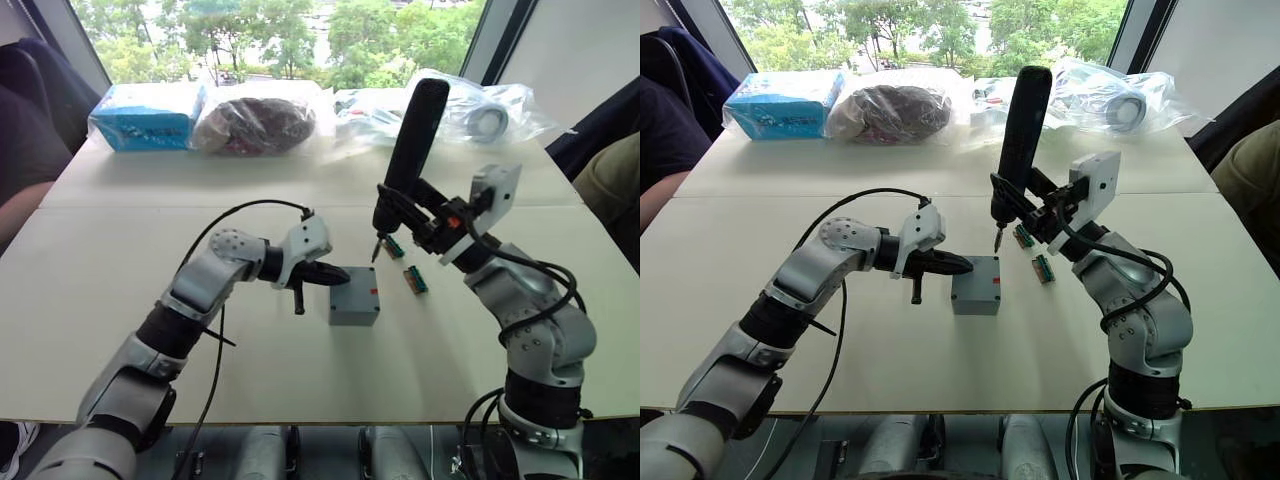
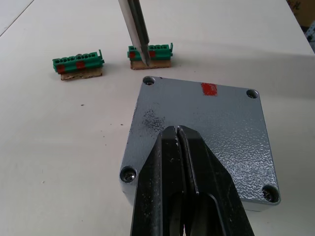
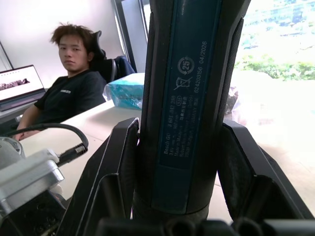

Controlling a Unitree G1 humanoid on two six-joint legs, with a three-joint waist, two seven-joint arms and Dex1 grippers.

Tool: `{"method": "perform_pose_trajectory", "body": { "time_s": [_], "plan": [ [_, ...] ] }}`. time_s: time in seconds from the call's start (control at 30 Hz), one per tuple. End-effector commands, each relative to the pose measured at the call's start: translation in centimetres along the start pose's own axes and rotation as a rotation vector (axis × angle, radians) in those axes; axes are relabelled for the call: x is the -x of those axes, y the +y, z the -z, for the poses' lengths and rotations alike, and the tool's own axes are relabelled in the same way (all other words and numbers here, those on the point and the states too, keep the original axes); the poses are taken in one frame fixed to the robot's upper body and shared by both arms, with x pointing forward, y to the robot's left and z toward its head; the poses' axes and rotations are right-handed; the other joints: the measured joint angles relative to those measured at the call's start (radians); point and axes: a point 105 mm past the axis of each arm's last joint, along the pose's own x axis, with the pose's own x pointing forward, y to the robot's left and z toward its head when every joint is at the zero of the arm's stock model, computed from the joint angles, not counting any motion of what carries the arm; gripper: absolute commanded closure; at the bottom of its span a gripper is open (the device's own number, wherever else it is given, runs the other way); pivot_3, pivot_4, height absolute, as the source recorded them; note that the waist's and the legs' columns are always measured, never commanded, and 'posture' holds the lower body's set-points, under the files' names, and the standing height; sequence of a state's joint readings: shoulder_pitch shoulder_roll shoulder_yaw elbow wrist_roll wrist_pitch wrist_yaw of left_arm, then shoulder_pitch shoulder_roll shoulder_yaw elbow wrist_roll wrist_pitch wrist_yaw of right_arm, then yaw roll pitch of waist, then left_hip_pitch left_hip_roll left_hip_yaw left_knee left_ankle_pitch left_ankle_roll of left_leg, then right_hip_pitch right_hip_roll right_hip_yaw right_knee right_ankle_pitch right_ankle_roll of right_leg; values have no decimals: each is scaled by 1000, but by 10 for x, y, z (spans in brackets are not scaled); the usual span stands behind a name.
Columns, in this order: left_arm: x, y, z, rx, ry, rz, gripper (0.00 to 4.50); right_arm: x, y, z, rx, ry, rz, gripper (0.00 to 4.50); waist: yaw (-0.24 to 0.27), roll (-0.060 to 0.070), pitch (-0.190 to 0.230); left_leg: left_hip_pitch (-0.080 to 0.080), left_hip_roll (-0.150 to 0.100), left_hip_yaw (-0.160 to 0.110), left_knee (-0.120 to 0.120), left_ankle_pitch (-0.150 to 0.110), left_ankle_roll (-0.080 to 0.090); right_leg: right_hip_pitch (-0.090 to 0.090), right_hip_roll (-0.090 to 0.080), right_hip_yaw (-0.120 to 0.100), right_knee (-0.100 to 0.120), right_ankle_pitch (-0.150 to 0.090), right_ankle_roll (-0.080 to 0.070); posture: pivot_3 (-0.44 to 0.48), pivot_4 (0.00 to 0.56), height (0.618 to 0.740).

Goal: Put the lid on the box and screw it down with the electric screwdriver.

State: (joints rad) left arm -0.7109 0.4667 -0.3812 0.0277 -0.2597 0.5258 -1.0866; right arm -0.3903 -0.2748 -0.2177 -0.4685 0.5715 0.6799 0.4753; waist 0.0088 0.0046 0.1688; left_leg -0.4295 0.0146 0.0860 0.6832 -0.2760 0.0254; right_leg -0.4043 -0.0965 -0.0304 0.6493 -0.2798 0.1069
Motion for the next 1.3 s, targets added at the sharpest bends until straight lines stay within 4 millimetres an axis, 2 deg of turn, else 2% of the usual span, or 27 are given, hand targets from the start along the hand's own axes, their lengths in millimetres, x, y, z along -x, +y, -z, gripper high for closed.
{"method": "perform_pose_trajectory", "body": {
  "time_s": [0.03, 0.33, 0.63, 0.83, 1.3],
  "plan": [
    [-1, -1, -2, -20, 1, 1, 4500, -1, 9, -9, 78, -56, -26, 2693, 0, 0, 0, 0, 0, 0, 0, 0, 0, 0, 0, 0, 0, 0, 0, 0, 150, 740],
    [0, -1, -3, -21, 6, 3, 4500, 0, 8, 3, 90, -43, -1, 2693, 0, 0, 0, 0, 0, 0, 0, 0, 0, 0, 0, 0, 0, 0, 0, 0, 150, 740],
    [1, -6, 2, -12, 23, 16, 4500, 15, 17, 50, 75, 47, 28, 2693, 0, -3, -2, 5, 0, -1, 0, -1, 1, 5, 0, 0, -1, 0, 0, 0, 150, 740],
    [-1, -10, 10, -7, 42, 24, 4500, 18, 18, 72, 74, 121, 43, 2693, -4, -12, -9, 9, 1, -1, 0, -1, 2, 9, 1, -1, -1, 0, 0, 0, 150, 740],
    [-5, -12, 15, 4, 45, 30, 4500, 21, 5, 86, 75, 194, 67, 2693, -1, -16, -15, 16, 2, -2, -1, -3, 4, 16, 0, -1, -2, -1, -1, 0, 150, 740]
  ]
}}
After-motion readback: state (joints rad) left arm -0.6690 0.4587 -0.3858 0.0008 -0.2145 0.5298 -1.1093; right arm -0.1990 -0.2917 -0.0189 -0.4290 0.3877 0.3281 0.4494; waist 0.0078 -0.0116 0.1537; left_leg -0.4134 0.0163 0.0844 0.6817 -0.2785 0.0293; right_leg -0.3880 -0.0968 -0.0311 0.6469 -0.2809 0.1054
